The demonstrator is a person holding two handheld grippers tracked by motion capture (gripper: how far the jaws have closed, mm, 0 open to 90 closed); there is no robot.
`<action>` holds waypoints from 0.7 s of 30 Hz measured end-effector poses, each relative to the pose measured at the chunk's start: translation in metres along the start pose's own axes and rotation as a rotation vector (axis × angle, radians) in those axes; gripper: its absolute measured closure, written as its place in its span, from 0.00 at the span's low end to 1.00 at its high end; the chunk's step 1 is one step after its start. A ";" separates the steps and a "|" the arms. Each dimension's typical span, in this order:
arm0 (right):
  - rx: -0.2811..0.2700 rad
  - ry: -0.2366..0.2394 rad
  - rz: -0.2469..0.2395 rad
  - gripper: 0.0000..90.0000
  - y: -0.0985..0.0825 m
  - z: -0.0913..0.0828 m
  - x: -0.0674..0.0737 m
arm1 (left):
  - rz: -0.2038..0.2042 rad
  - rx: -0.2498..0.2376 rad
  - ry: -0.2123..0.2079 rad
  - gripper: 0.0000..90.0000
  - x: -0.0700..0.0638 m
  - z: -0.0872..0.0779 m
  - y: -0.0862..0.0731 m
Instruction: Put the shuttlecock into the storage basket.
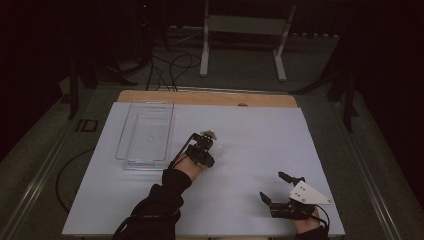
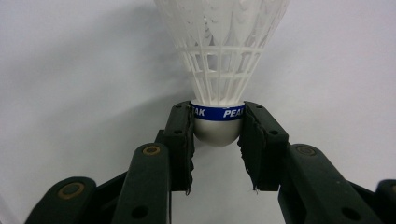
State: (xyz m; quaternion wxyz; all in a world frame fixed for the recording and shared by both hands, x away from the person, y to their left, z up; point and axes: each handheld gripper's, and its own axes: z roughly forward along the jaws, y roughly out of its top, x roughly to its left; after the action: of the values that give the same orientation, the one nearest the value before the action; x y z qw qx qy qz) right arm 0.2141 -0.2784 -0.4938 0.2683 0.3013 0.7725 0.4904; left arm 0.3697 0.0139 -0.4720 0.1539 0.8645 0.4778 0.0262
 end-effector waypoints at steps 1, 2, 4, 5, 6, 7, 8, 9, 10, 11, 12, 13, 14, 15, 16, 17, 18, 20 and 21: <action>0.002 0.000 -0.002 0.11 0.000 0.000 0.000 | 0.009 -0.001 -0.006 0.73 0.000 -0.001 0.000; 0.002 0.000 -0.003 0.11 0.000 0.000 0.000 | 0.019 0.004 -0.015 0.73 -0.001 -0.003 0.000; 0.002 -0.001 -0.004 0.11 0.000 0.000 0.000 | 0.033 0.003 -0.023 0.73 0.000 -0.005 0.000; 0.002 -0.001 -0.002 0.11 0.000 0.000 0.000 | 0.044 0.005 -0.028 0.73 0.000 -0.007 0.000; 0.001 -0.001 -0.001 0.11 0.000 0.000 0.000 | 0.053 0.009 -0.033 0.73 0.001 -0.008 0.000; 0.001 -0.001 0.000 0.11 0.000 0.000 0.000 | 0.061 0.009 -0.038 0.73 0.001 -0.010 -0.001; 0.001 -0.002 0.000 0.11 0.000 0.000 0.000 | 0.064 0.011 -0.043 0.73 0.002 -0.011 -0.001; 0.002 -0.001 0.001 0.11 0.000 0.000 0.000 | 0.071 0.012 -0.049 0.73 0.002 -0.012 -0.001; 0.003 0.000 0.001 0.11 0.000 0.000 0.000 | 0.079 0.016 -0.058 0.73 0.003 -0.014 -0.002; 0.002 0.000 -0.002 0.11 0.000 0.000 0.000 | 0.087 0.016 -0.064 0.73 0.003 -0.015 -0.002; 0.003 -0.001 -0.001 0.11 0.000 0.000 0.000 | 0.099 0.021 -0.065 0.73 0.003 -0.016 -0.002; 0.003 -0.001 -0.002 0.11 0.000 0.000 0.000 | 0.108 0.024 -0.072 0.73 0.003 -0.018 -0.003; 0.003 -0.001 -0.001 0.11 0.000 0.001 0.000 | 0.117 0.030 -0.077 0.73 0.003 -0.019 -0.003; 0.003 0.000 -0.003 0.11 0.000 0.000 0.000 | 0.126 0.030 -0.076 0.73 0.003 -0.020 -0.004; 0.003 -0.001 -0.003 0.11 0.000 0.000 0.000 | 0.133 0.029 -0.077 0.73 0.003 -0.021 -0.005; 0.003 -0.001 -0.002 0.11 0.000 0.000 0.000 | 0.141 0.033 -0.089 0.73 0.004 -0.022 -0.006; 0.002 -0.001 -0.002 0.11 0.000 0.000 0.000 | 0.155 0.033 -0.096 0.73 0.003 -0.023 -0.006; 0.004 -0.001 0.000 0.11 0.000 0.000 0.000 | 0.174 0.037 -0.099 0.73 0.003 -0.026 -0.008; 0.004 0.000 -0.001 0.11 0.000 0.000 0.000 | 0.175 0.036 -0.112 0.73 0.003 -0.027 -0.009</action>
State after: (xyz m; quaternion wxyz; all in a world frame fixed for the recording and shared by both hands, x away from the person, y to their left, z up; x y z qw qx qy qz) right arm 0.2144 -0.2782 -0.4942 0.2680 0.3016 0.7735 0.4888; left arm 0.3592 0.0274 -0.4494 0.1621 0.9056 0.3916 -0.0172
